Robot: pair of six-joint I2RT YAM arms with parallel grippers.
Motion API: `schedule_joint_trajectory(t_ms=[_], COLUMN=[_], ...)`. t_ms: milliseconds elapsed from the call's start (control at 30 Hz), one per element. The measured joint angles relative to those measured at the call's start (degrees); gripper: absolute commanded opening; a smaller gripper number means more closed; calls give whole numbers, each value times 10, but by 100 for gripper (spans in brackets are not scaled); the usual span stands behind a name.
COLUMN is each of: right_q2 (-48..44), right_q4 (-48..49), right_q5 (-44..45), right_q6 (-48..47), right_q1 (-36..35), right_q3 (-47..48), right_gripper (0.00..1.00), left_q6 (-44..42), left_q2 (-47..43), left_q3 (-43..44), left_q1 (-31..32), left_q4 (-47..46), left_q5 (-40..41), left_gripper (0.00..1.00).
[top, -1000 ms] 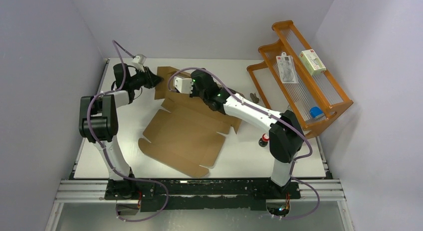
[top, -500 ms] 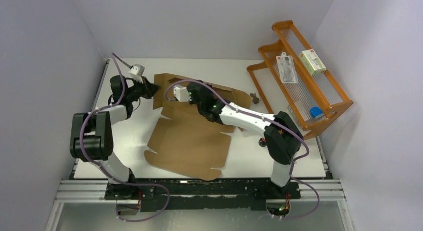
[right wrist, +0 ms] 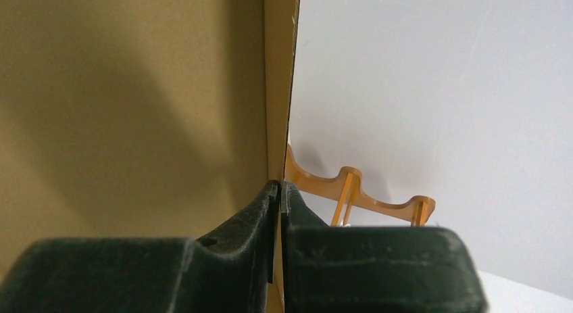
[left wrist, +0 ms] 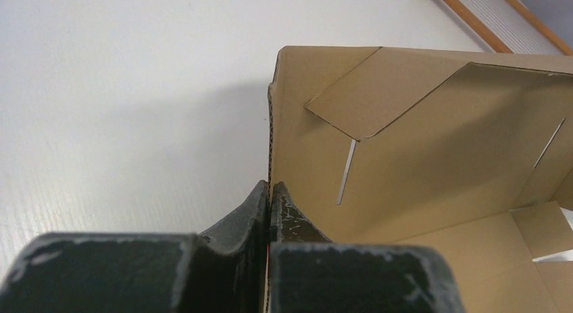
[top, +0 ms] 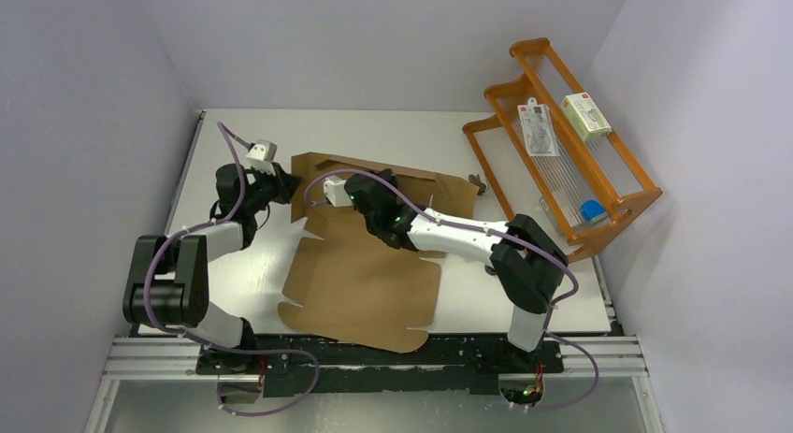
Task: Fold the paper box
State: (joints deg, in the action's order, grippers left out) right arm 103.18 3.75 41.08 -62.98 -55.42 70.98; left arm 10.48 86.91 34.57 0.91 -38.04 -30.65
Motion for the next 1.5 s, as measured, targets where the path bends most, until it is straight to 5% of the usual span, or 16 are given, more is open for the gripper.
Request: schedule_joint_trajectory(t_ms=[233,667,1033,1500], right_q2=[0,37,53,44], right_q4=[40,179,408,494], right_q5=[12,-10,8,60], right_q6=[-10,-114,-203,-201], right_q1=[0,34,36,-3], right_q3=[-13,-1,-116,-192], right_gripper=[0,0,0,0], left_q6=[-1,-32,-76,-64], left_q2=[-27,-11,-38,-61], left_q3=[-27,-31,-73,-107], left_q1=[12,23,115,184], left_q4=[-21,-115,-134,-129], left_q5=[34,71,196,310], left_gripper=[5,5,5,8])
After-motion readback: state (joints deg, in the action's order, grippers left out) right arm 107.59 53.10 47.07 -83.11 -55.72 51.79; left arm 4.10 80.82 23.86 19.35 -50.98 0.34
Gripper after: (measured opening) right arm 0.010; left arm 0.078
